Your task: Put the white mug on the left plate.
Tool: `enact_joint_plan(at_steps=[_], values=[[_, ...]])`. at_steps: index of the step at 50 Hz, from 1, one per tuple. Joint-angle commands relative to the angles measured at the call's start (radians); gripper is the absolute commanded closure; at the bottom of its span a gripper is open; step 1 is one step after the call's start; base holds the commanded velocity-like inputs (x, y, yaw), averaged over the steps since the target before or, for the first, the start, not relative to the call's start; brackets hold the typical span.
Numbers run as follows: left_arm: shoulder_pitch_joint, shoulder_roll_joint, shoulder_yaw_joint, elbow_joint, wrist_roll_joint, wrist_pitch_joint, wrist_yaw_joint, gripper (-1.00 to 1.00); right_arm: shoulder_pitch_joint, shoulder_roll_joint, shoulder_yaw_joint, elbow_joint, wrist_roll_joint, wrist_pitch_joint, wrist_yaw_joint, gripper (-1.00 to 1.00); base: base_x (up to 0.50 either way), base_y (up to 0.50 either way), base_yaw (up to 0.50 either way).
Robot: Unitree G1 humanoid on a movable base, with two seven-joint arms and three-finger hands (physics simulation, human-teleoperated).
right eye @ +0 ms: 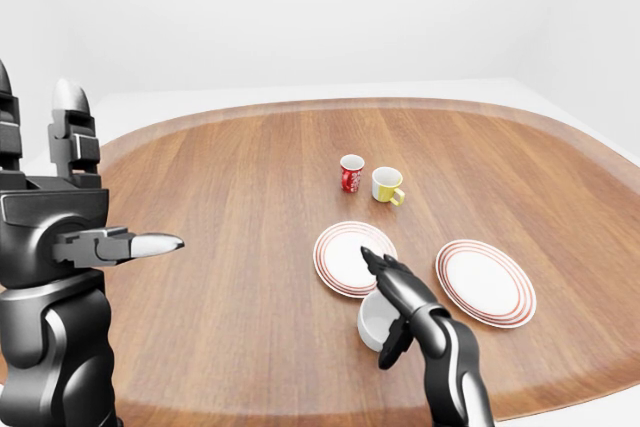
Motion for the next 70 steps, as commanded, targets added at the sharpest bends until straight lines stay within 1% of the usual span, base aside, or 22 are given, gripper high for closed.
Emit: enact_joint_plan(at_steps=[1,6,17,20,23,32,41,45,46,47,48,56,60,64,65,68,70], values=[[-0.001,0.0,0.0,-0.004,-0.002,0.0,0.002,-1.0,-0.023,-0.01,0.007,0.029,-0.008,-0.005,-0.001,-1.0,0.0,0.0,0.0],[-0.001,0.0,0.0,-0.005,-0.002,0.0,0.002,-1.0,-0.036,-0.014,0.008,0.035,-0.01,-0.004,0.003,-1.0,0.0,0.0,0.0],[0.003,0.0,0.001,-0.004,-0.002,0.0,0.0,-1.0,-0.047,-0.015,0.022,0.08,-0.012,-0.015,-0.023,-1.0,0.0,0.0,0.0],[0.004,0.001,0.001,-0.004,-0.002,0.0,-0.001,-1.0,-0.048,-0.019,0.025,0.099,-0.013,-0.022,-0.033,-1.0,0.0,0.0,0.0],[0.005,0.0,-0.001,-0.005,-0.001,0.0,-0.002,-1.0,-0.052,-0.018,0.029,0.107,-0.015,-0.022,-0.037,-1.0,0.0,0.0,0.0],[0.003,-0.001,-0.002,0.003,0.001,0.0,-0.002,-1.0,-0.063,-0.027,0.043,0.155,-0.026,-0.041,-0.061,-1.0,0.0,0.0,0.0],[0.004,-0.001,-0.002,0.002,0.003,0.0,-0.003,-1.0,-0.054,-0.04,0.044,0.192,-0.054,-0.075,-0.08,-1.0,0.0,0.0,0.0],[0.005,-0.001,-0.002,0.005,0.004,0.0,-0.004,-1.0,-0.052,-0.041,0.039,0.199,-0.057,-0.076,-0.085,-1.0,0.0,0.0,0.0],[0.006,-0.001,-0.003,0.005,0.005,0.0,-0.004,-1.0,-0.048,-0.043,0.039,0.196,-0.06,-0.076,-0.084,-0.59,0.0,0.0,0.0],[0.006,-0.002,-0.004,0.005,0.005,0.0,-0.004,-1.0,-0.049,-0.042,0.036,0.193,-0.061,-0.076,-0.086,0.97,0.0,0.0,0.0],[0.007,-0.002,-0.005,0.005,0.006,0.0,-0.005,-1.0,-0.051,-0.039,0.033,0.19,-0.057,-0.076,-0.085,1.0,0.0,0.0,0.0],[0.003,-0.001,-0.002,0.008,0.006,0.0,-0.004,-1.0,-0.037,-0.025,0.032,0.138,-0.02,-0.075,-0.025,1.0,0.0,0.0,0.0],[0.002,-0.001,-0.001,0.008,0.006,0.0,-0.003,-1.0,-0.037,-0.023,0.032,0.134,-0.008,-0.076,-0.02,1.0,0.0,0.0,0.0],[0.003,-0.001,-0.003,0.01,0.008,0.0,-0.004,-1.0,-0.035,-0.018,0.035,0.118,0.002,-0.069,-0.004,1.0,0.0,0.0,0.0],[0.003,-0.001,-0.004,0.009,0.008,0.0,-0.004,-1.0,-0.041,-0.018,0.035,0.109,0.005,-0.062,0.004,1.0,0.0,0.0,0.0],[0.005,-0.002,-0.006,0.013,0.011,0.0,-0.005,-1.0,-0.041,-0.017,0.038,0.102,0.011,-0.06,0.009,1.0,0.0,0.0,0.0],[0.005,-0.003,-0.006,0.012,0.012,0.0,-0.005,-1.0,-0.048,-0.012,0.038,0.074,0.021,-0.044,0.009,1.0,0.0,0.0,0.0]])
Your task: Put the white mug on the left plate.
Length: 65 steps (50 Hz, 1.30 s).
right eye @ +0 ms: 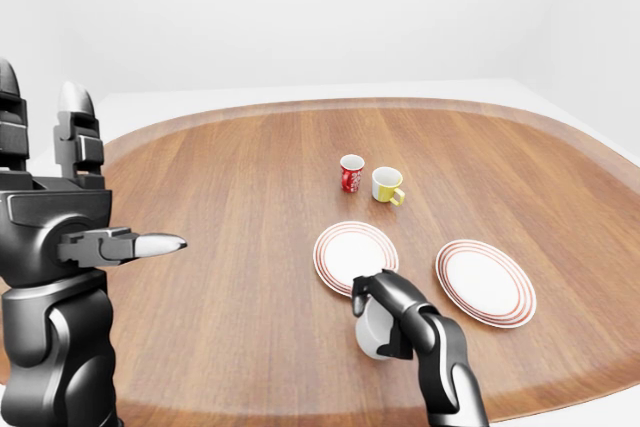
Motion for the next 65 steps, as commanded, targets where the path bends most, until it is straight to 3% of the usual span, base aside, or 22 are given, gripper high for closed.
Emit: enact_joint_plan(at_steps=[1,7,11,12,19,22,27,28,29,30,33,36,39,42,49,65], values=[[0.002,-0.002,-0.003,0.003,0.004,0.0,-0.001,-1.0,-0.009,0.012,0.001,-0.068,0.033,0.018,0.02,1.0,0.0,0.0,0.0],[0.006,-0.003,-0.005,0.002,0.006,0.0,-0.003,-1.0,-0.028,0.027,0.007,-0.183,0.067,0.077,0.02,1.0,0.0,0.0,0.0],[0.008,-0.004,-0.006,0.001,0.007,0.0,-0.004,-1.0,-0.072,0.038,0.024,-0.291,0.089,0.15,0.02,1.0,0.0,0.0,0.0],[0.009,-0.004,-0.006,0.001,0.008,0.0,-0.004,-1.0,-0.086,0.036,0.026,-0.303,0.091,0.157,0.02,1.0,0.0,0.0,0.0],[0.01,-0.005,-0.007,0.0,0.008,0.0,-0.005,-1.0,-0.211,0.012,0.044,-0.287,0.107,0.157,0.02,1.0,0.0,0.0,0.0],[0.009,-0.005,-0.007,-0.002,0.008,0.0,-0.005,-1.0,-0.371,-0.023,0.038,-0.136,0.14,0.157,0.02,1.0,0.0,0.0,0.0],[0.004,-0.004,-0.003,-0.004,0.004,0.0,-0.003,-1.0,-0.521,-0.064,0.039,0.067,0.162,0.157,0.02,1.0,0.0,0.0,0.0],[0.006,-0.004,-0.004,-0.008,0.002,0.0,-0.002,-1.0,-0.567,-0.078,0.042,0.166,0.177,0.115,0.02,1.0,0.0,0.0,0.0],[0.006,-0.004,-0.005,-0.008,0.002,0.0,-0.002,-1.0,-0.57,-0.079,0.042,0.174,0.178,0.111,0.02,1.0,0.0,0.0,0.0],[0.005,-0.004,-0.004,-0.008,0.002,0.0,-0.002,-1.0,-0.616,-0.095,0.051,0.284,0.171,0.053,0.02,1.0,0.0,0.0,0.0],[0.001,-0.003,-0.002,-0.008,0.0,0.0,0.0,-1.0,-0.683,-0.107,0.061,0.432,0.162,-0.018,0.02,1.0,0.0,0.0,0.0],[0.001,-0.002,-0.002,-0.008,-0.002,0.0,0.0,-1.0,-0.773,-0.121,0.071,0.605,0.147,-0.018,0.02,1.0,0.0,0.0,0.0],[0.0,-0.002,-0.002,-0.011,-0.004,0.0,0.001,-1.0,-0.931,-0.164,0.109,0.928,0.056,-0.018,0.011,1.0,0.0,0.0,0.0],[-0.004,-0.001,0.002,-0.005,-0.006,0.0,0.002,-1.0,-1.053,-0.177,0.123,1.126,-0.007,-0.018,-0.07,1.0,0.0,0.0,0.0],[-0.001,0.0,0.0,-0.002,-0.007,0.0,0.003,-1.0,-1.113,-0.149,0.154,1.28,-0.079,-0.018,-0.153,1.0,0.0,0.0,0.0],[0.008,-0.003,-0.009,0.006,0.004,0.0,-0.002,-1.0,-1.144,-0.12,0.16,1.375,-0.151,-0.018,-0.238,1.0,0.0,0.0,0.0]])
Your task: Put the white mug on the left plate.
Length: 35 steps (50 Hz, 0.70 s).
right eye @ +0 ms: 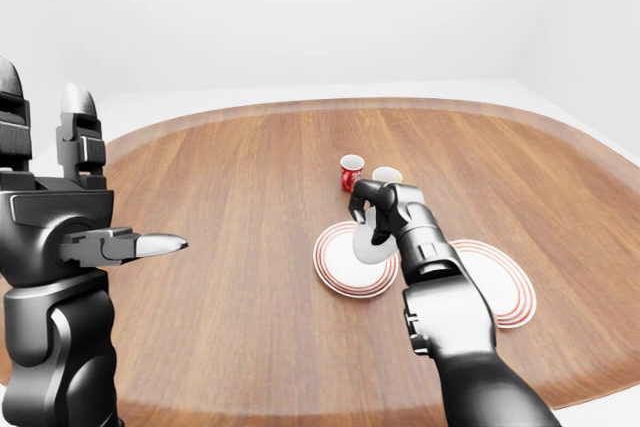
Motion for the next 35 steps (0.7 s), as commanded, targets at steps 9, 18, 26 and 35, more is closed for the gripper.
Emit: enact_joint_plan(at_steps=[9,18,26,35], values=[[0.006,-0.003,-0.004,0.01,0.008,0.0,-0.007,-1.0,-0.097,0.047,0.013,0.15,-0.096,0.0,-0.081,1.0,0.0,0.0,0.0],[0.009,-0.003,-0.004,0.012,0.008,0.0,-0.008,-1.0,-0.129,0.092,0.023,0.162,-0.139,0.0,-0.086,1.0,0.0,0.0,0.0],[0.007,-0.003,-0.003,0.017,0.007,0.0,-0.008,-1.0,-0.131,0.111,0.03,0.167,-0.178,0.0,-0.092,1.0,0.0,0.0,0.0],[0.011,-0.004,-0.006,0.012,0.008,0.0,-0.008,-1.0,-0.118,0.124,0.034,0.174,-0.218,0.0,-0.101,1.0,0.0,0.0,0.0]])
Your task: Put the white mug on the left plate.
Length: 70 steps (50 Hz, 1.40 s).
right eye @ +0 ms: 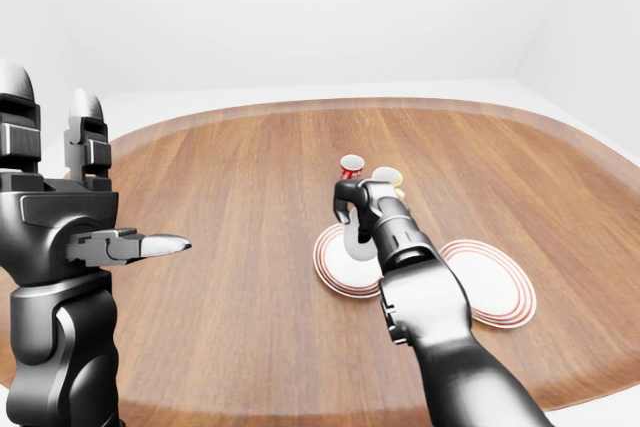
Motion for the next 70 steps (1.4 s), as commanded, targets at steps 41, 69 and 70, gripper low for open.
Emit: enact_joint_plan(at_steps=[41,69,70], values=[[-0.001,0.001,0.002,0.01,-0.008,0.0,0.002,-1.0,0.056,0.078,0.016,0.025,-0.154,0.0,-0.098,1.0,0.0,0.0,0.0],[-0.007,0.005,0.011,0.009,-0.016,0.0,0.004,-1.0,0.086,0.103,0.028,0.031,-0.228,0.0,-0.137,1.0,0.0,0.0,0.0],[-0.008,0.005,0.011,0.01,-0.016,0.0,0.004,-1.0,0.085,0.103,0.028,0.031,-0.229,0.0,-0.138,1.0,0.0,0.0,0.0]])
